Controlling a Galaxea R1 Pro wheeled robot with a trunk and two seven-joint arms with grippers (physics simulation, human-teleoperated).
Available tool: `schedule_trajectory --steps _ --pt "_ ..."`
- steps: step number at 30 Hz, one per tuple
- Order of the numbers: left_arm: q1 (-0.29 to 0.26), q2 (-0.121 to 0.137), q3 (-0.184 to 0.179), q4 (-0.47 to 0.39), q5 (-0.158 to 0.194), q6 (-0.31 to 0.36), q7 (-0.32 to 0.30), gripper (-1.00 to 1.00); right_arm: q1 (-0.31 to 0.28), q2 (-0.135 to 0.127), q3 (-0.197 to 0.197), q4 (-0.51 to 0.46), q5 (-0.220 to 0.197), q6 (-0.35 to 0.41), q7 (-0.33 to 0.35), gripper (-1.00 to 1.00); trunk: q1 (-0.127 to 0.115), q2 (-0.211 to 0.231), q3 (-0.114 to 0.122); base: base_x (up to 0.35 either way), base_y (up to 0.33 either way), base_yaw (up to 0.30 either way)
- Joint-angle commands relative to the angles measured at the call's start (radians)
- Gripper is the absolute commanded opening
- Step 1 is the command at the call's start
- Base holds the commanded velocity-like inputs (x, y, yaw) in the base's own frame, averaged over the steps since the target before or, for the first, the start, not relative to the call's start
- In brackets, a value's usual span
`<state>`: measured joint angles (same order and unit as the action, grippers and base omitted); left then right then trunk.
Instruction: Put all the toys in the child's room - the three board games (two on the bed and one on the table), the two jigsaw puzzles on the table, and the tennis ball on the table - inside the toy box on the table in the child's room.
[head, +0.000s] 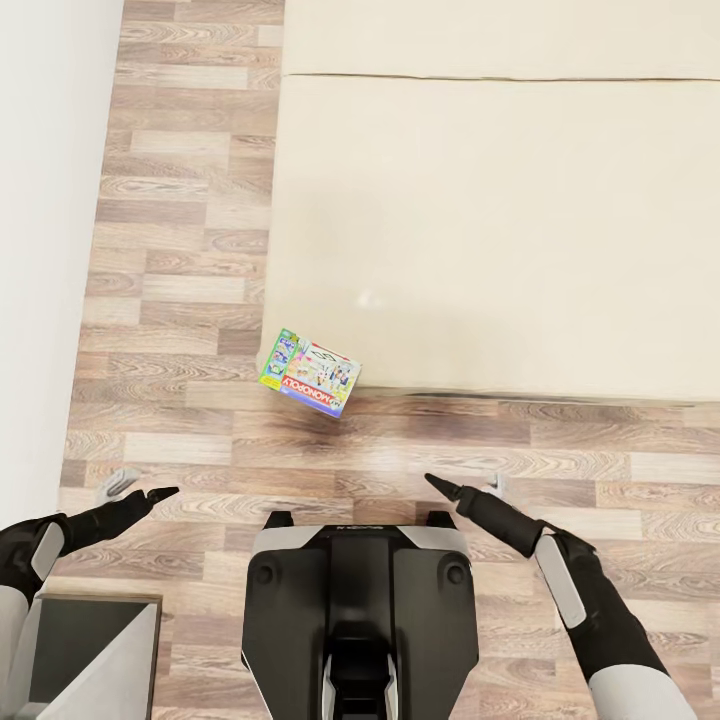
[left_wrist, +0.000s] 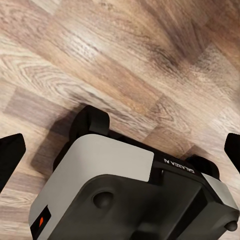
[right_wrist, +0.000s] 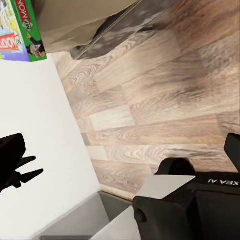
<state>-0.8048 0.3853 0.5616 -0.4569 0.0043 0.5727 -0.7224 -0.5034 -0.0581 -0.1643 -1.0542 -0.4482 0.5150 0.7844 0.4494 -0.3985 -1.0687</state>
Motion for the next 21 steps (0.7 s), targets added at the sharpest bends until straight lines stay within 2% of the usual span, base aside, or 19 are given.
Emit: schedule_trajectory --steps 1,8,16,21 --pt "-0.001 0.0 0.005 0.0 0.0 0.009 -0.003 1.0 -0.007 0.001 0.005 0.001 -0.007 0.008 -0.004 1.0 0.001 -0.002 -0.001 0.0 0.0 0.0" --pt "-0.001 0.0 0.005 0.0 0.0 0.013 -0.003 1.0 -0.037 0.02 0.035 0.011 -0.012 0.004 -0.059 1.0 0.001 -0.002 -0.001 0.0 0.0 0.0" --pt "-0.001 0.0 0.004 0.0 0.0 0.017 -0.003 1.0 -0.044 0.057 0.041 0.022 -0.019 -0.001 -0.09 1.0 0.001 -0.002 -0.001 0.0 0.0 0.0" --pt "-0.002 -0.001 0.004 0.0 0.0 0.018 -0.003 1.0 -0.049 0.068 0.043 0.034 -0.02 0.0 -0.095 1.0 0.001 -0.002 -0.001 0.0 0.0 0.0"
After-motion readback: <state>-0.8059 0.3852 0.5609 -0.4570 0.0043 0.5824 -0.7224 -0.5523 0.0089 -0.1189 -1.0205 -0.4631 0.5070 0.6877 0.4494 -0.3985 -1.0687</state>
